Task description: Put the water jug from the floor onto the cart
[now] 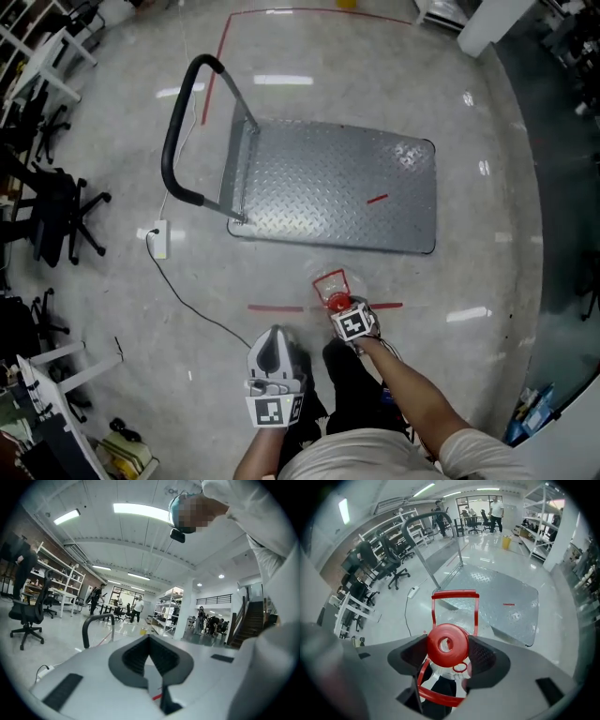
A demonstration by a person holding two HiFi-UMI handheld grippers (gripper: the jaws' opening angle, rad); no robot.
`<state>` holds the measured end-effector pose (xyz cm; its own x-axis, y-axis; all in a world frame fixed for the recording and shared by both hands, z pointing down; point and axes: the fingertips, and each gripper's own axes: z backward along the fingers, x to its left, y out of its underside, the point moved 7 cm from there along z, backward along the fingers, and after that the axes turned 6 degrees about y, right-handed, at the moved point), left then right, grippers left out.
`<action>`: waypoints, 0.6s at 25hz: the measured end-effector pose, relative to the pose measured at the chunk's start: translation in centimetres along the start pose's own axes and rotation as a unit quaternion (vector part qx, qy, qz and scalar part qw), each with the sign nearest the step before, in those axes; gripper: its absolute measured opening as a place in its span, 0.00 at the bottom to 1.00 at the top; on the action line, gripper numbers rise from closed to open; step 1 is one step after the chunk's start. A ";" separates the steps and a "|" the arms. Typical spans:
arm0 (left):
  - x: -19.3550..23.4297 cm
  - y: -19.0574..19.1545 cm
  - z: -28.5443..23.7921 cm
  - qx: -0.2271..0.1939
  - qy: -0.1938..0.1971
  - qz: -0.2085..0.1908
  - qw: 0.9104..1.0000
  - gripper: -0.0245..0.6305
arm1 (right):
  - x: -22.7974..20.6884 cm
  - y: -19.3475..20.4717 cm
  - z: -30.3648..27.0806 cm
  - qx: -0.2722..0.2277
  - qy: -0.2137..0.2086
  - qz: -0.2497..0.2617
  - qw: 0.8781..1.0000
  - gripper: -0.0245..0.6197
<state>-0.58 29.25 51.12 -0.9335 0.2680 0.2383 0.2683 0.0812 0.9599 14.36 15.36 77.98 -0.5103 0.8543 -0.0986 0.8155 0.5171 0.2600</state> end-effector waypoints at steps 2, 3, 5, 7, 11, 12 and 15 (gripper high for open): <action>-1.3 -0.3 -1.2 -0.013 0.007 0.000 1.000 0.04 | -1.1 -1.2 1.7 -0.014 -0.003 -0.002 1.000 0.47; -1.9 -0.4 -2.1 -0.021 0.010 0.000 1.000 0.04 | -1.8 -2.2 2.4 -0.024 -0.004 -0.004 1.000 0.47; -3.4 -0.6 -3.7 -0.035 0.013 -0.004 0.999 0.04 | -3.6 -3.7 3.5 -0.035 -0.010 -0.010 0.999 0.47; -4.8 -1.0 -4.7 -0.045 0.020 -0.015 0.999 0.04 | -5.2 -4.1 4.5 -0.039 -0.018 -0.020 0.999 0.47; -5.7 -3.0 -7.4 -0.059 0.047 -0.032 0.997 0.04 | -8.3 -6.2 6.8 -0.042 -0.016 -0.043 0.998 0.47; -5.2 -3.3 -8.1 -0.063 0.053 -0.034 0.996 0.04 | -8.8 -6.9 7.0 -0.044 -0.014 -0.048 0.998 0.47; -3.1 -3.4 -11.1 -0.068 0.073 -0.031 0.995 0.04 | -9.8 -9.2 7.1 -0.042 -0.007 -0.053 0.998 0.47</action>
<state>-1.23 17.53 48.76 -0.9744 0.1241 0.1874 0.1837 -0.0403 0.9821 13.78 2.54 69.72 -0.5888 0.7955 -0.1433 0.7305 0.5996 0.3269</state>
